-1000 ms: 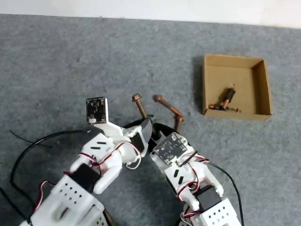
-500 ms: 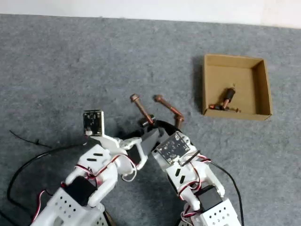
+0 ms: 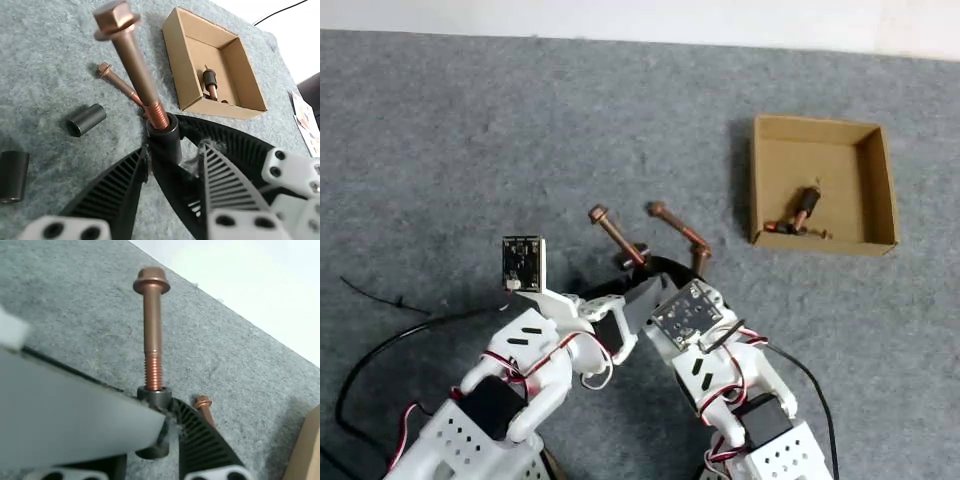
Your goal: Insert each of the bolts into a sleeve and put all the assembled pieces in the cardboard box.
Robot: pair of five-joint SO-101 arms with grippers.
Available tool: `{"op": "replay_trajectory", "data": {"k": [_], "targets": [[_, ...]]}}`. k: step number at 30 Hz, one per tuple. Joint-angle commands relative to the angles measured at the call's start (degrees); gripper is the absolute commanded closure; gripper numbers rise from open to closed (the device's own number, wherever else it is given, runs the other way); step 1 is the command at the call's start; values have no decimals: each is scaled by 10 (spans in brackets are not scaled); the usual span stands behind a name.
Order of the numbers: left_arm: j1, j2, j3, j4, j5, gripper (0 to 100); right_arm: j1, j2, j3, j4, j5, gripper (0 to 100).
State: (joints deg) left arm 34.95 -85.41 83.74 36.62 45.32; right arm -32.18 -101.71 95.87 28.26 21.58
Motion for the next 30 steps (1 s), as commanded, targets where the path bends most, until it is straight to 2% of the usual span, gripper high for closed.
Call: {"op": "replay_trajectory", "data": {"k": [1,13,16,20,30], "targets": [[10,-10,-2,1,-6,838,7,-10,60,-17,-2,993],[-18,-13,-3,-1,-4,838,12,-13,60,-28,-4,993],[-18,-13,-3,-1,-4,838,41,-13,60,-42,-10,993],[-16,-13,6,-1,-4,839,69,-12,60,-55,-57,993],[-16,-13,7,-2,-4,839,84,-13,59,-56,-55,993]]}}
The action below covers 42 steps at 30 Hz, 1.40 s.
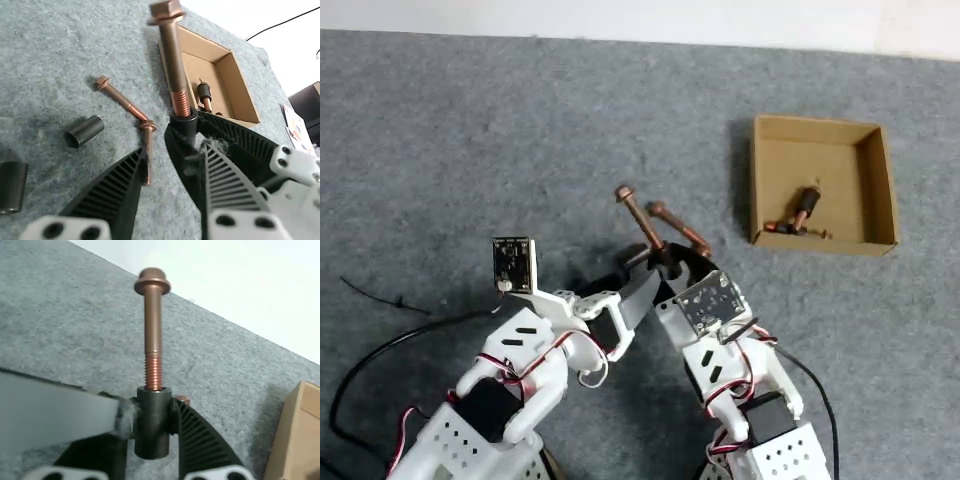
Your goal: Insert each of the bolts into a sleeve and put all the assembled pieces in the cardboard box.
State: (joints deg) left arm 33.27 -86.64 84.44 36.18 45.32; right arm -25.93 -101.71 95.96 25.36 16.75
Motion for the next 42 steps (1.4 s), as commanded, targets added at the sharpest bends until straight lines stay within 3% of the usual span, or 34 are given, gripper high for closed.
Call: {"op": "replay_trajectory", "data": {"k": [1,11,16,23,31,42], "targets": [[0,0,0,3,-4,839,28,-13,58,-29,-8,993],[-6,0,2,3,-6,839,73,-13,58,-60,-11,993],[-33,0,2,3,-6,839,108,-13,58,-76,-93,993],[-34,0,10,-1,-6,839,114,-14,55,-75,-98,993],[-36,0,68,-91,-6,839,142,-13,58,-113,-98,993],[-54,0,106,-143,-33,841,167,-30,-22,-116,-97,993]]}}
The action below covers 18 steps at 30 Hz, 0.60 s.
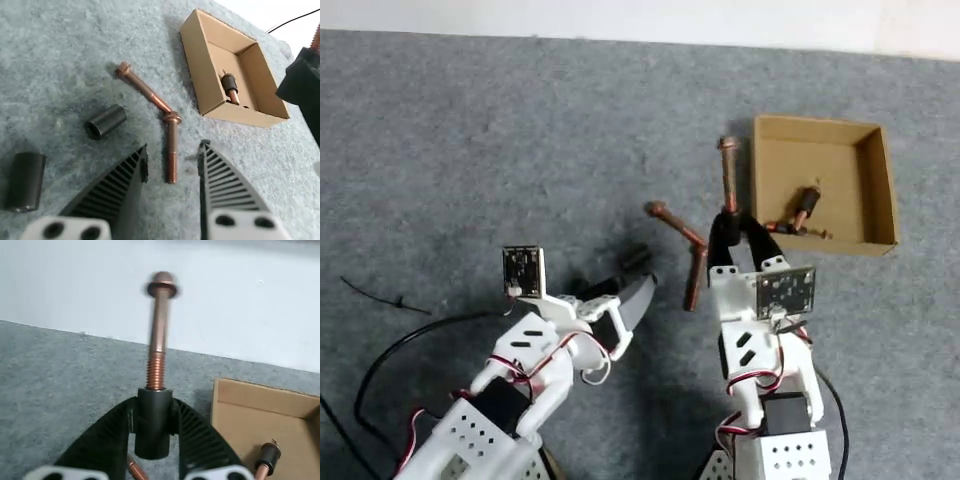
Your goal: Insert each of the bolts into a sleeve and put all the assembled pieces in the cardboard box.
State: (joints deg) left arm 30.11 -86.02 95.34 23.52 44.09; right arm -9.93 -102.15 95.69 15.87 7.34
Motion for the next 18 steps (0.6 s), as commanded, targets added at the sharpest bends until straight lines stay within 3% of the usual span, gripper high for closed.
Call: {"op": "replay_trajectory", "data": {"k": [1,18], "targets": [[-27,-7,-3,-17,-20,841,7,-29,-19,-22,-2,993],[-24,-7,-3,-16,-21,841,54,-25,-153,-17,48,993]]}}
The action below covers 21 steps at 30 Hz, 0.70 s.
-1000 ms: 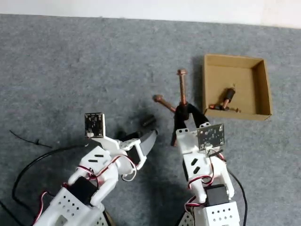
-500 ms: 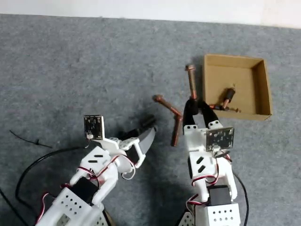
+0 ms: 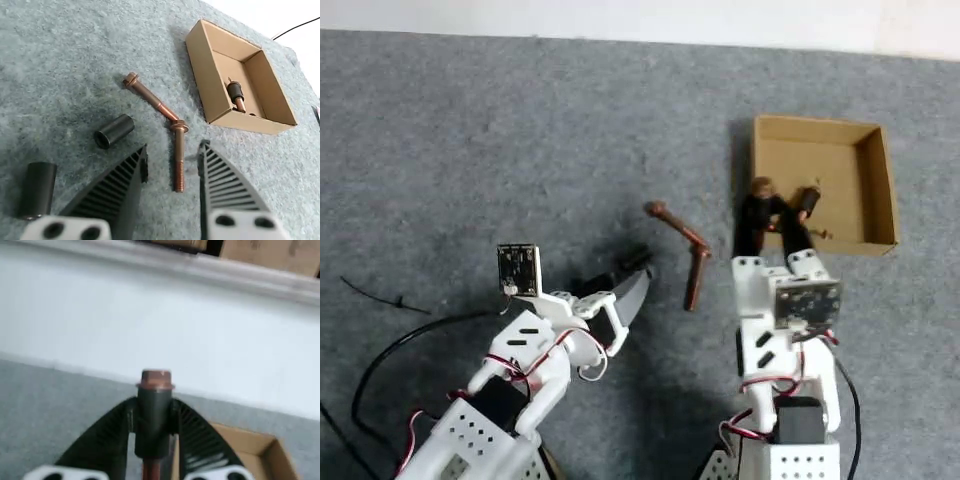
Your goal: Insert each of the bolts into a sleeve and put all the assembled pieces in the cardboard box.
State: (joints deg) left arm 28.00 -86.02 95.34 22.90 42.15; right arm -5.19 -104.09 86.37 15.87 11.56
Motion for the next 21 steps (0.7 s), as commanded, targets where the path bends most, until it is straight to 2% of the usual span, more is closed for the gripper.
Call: {"op": "replay_trajectory", "data": {"k": [1,21], "targets": [[-3,-7,-3,-10,-2,842,7,-6,-43,-20,6,993],[-4,-6,-2,-10,-3,842,19,-6,160,-15,10,993]]}}
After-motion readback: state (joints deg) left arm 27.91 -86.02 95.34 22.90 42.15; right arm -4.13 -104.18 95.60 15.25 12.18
